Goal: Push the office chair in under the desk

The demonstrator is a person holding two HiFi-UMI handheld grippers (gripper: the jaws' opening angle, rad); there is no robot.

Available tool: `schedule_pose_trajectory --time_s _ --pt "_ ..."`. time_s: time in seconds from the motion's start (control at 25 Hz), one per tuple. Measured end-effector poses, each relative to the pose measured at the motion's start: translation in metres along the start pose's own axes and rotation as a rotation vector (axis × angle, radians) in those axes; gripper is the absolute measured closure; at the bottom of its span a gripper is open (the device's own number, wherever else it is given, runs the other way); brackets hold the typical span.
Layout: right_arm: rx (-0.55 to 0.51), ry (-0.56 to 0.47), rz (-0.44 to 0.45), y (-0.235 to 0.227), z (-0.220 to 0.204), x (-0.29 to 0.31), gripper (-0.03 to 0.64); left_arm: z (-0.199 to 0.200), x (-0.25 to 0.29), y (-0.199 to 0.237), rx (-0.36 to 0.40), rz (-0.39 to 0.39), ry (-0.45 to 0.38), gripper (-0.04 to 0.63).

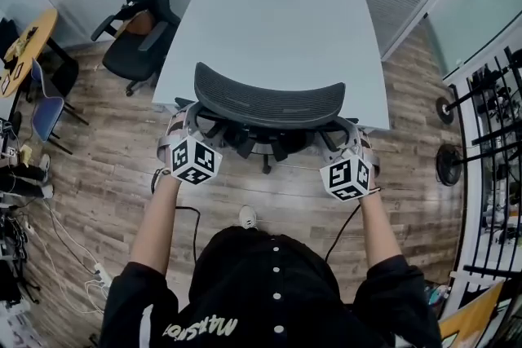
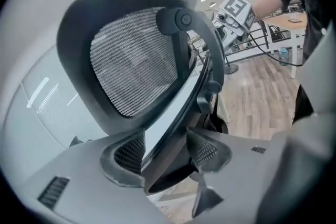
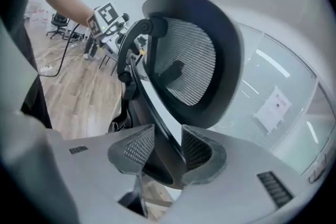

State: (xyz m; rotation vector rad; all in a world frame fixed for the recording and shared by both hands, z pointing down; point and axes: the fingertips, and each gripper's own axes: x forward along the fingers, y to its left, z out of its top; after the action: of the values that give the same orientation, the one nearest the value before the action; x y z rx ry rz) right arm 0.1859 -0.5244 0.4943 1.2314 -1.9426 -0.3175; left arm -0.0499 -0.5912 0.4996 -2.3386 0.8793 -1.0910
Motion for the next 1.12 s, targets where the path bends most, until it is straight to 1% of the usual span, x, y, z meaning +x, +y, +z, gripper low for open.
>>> schedule_pose_trajectory --time_s 0.08,0.16,0.24,0.28,0.36,0.52,0.6,0.68,0.72,0.84,1.12 --pt "0.075 -0.032 -0.032 -0.008 0.004 -0.009 0.470 0.005 -0.010 0.003 -0.020 0.027 -0.022 0.374" --pt "0.150 -0.062 -0.057 -0.016 0.009 -0.018 0.483 0.009 -0.018 0.005 -0.039 0.045 -0.040 0.390" --pt "0.216 -0.089 -0.079 -0.023 0.016 -0.027 0.518 0.012 -0.028 0.008 -0.076 0.073 -0.065 0.438" --pt "0.246 -0.103 -0.086 -0.026 0.019 -0.033 0.534 0.015 -0.033 0.010 -0.106 0.088 -0.085 0.469" --pt "0.303 -0.140 -0.086 -0.030 0.026 -0.044 0.556 0.022 -0.046 0.015 -0.180 0.111 -0.135 0.492" --pt "0.404 -0.216 -0.077 -0.030 0.034 -0.067 0.574 0.032 -0.072 0.025 -0.323 0.167 -0.215 0.555" --pt "0.445 -0.244 -0.083 -0.032 0.032 -0.079 0.579 0.036 -0.087 0.034 -0.413 0.210 -0.250 0.571" --pt "0.500 -0.273 -0.087 -0.036 0.032 -0.090 0.581 0.041 -0.102 0.042 -0.478 0.243 -0.282 0.574" --pt "0.531 -0.287 -0.092 -0.038 0.031 -0.096 0.583 0.044 -0.107 0.044 -0.491 0.251 -0.297 0.575" --pt "0.606 -0.331 -0.111 -0.043 0.031 -0.113 0.584 0.050 -0.119 0.042 -0.487 0.258 -0.320 0.577" --pt "0.644 -0.413 -0.170 -0.052 0.038 -0.154 0.586 0.058 -0.145 0.032 -0.499 0.287 -0.345 0.577"
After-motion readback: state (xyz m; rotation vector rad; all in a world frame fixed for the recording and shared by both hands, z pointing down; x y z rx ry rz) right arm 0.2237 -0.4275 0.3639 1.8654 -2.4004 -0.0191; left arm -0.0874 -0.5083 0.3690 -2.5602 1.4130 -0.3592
